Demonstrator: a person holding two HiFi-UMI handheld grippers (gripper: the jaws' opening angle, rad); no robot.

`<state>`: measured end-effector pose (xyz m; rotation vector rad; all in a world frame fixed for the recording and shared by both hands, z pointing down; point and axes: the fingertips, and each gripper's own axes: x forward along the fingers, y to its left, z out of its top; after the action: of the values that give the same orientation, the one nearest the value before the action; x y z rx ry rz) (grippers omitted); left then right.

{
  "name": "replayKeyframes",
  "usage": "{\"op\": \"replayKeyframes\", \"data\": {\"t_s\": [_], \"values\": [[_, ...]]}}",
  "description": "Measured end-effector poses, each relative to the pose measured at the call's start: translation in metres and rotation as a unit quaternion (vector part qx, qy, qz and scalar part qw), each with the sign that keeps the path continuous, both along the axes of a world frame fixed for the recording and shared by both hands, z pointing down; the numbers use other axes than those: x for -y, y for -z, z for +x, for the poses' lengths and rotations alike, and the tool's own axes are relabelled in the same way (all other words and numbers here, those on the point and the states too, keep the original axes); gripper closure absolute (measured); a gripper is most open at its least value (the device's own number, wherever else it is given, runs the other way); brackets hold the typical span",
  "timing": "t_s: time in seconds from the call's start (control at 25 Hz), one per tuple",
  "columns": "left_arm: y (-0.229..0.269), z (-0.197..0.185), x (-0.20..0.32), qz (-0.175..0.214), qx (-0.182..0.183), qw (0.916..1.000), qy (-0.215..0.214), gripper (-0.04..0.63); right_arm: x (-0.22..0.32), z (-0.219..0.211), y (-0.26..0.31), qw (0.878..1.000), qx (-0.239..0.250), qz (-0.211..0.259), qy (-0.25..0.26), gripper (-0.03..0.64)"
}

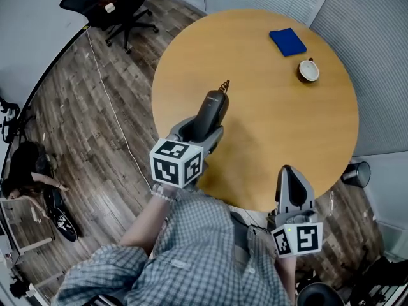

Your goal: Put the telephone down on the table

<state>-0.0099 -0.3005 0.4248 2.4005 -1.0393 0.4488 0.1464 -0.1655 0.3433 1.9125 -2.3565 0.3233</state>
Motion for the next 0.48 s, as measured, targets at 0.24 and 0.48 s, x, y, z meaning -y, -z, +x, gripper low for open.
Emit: {"op": "replayKeyframes", "data": {"t_s": [0.24,0.48], "values": [[-0.033,-0.006,0.050,-0.009,0.035,0.9993,0.013,0.316,0.029,-0.002,-0.009,1.000,0.003,-0.018,-0.010,0.606],[-0.071,-0.004,0.087,-0.021,0.067,0.9973,0.021,0.316,0.039,0.006,-0.022,0.999,0.002,-0.042,-0.026,0.606]]}}
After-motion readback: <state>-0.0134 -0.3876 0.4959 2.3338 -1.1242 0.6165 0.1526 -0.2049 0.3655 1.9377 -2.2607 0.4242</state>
